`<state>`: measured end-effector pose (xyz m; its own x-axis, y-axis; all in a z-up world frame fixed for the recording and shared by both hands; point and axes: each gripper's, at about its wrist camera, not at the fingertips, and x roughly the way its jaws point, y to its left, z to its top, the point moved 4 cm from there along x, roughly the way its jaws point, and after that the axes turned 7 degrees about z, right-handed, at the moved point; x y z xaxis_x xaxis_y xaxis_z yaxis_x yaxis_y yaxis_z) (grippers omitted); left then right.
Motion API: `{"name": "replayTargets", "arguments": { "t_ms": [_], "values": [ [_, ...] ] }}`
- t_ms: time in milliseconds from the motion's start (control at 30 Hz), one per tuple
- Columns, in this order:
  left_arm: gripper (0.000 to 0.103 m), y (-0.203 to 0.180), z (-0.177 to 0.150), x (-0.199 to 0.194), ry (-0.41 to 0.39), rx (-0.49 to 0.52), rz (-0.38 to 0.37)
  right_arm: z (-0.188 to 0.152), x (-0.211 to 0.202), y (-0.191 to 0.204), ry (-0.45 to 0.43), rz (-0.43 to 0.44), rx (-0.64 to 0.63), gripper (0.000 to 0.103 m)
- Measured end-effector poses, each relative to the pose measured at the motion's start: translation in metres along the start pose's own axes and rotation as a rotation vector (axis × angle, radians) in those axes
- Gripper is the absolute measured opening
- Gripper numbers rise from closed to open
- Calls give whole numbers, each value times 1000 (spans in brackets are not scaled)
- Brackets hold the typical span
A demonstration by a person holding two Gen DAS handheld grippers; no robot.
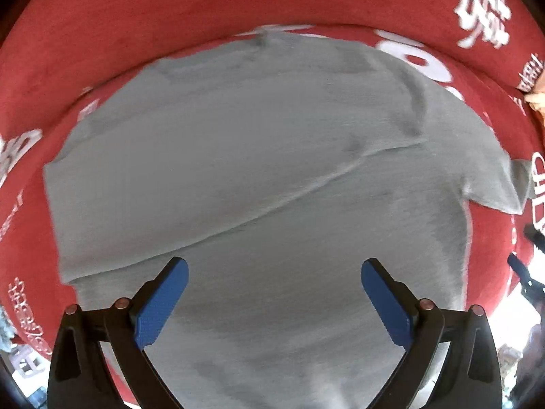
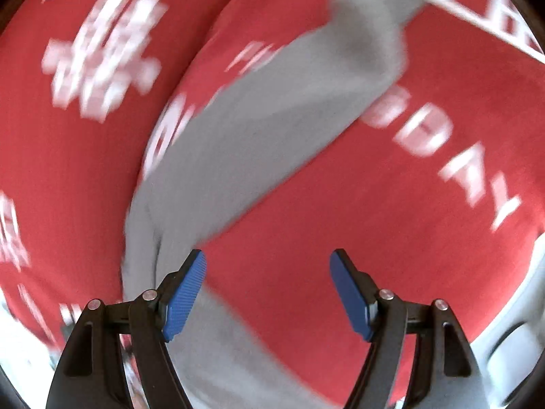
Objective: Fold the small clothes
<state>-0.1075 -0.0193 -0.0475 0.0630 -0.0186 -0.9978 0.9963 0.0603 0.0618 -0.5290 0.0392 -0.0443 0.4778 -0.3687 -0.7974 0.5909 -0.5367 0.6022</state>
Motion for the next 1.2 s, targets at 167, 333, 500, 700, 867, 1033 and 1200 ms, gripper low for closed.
{"name": "replayTargets", "arguments": {
  "t_ms": [167, 333, 500, 700, 867, 1033, 1200],
  "values": [
    [102, -53, 10, 0, -17, 40, -27, 69, -15, -59, -124, 88, 225, 78],
    [102, -83, 19, 6, -8, 40, -37, 104, -1, -78, -138, 199, 331, 76],
    [102, -92, 25, 5, -12, 24, -35, 120, 4, -72, -131, 408, 463, 7],
    [102, -74, 28, -3, -37, -37, -15, 123, 0, 0, -56, 549, 271, 7],
    [102, -41, 23, -14, -63, -114, -19, 106, 17, 93, 74, 607, 26, 7],
    [102, 8, 15, -20, -95, -203, 14, 52, 54, 189, 244, 597, -272, 7],
    [102, 57, 1, -19, -121, -289, 47, -17, 117, 245, 402, 512, -447, 7]
  ]
}}
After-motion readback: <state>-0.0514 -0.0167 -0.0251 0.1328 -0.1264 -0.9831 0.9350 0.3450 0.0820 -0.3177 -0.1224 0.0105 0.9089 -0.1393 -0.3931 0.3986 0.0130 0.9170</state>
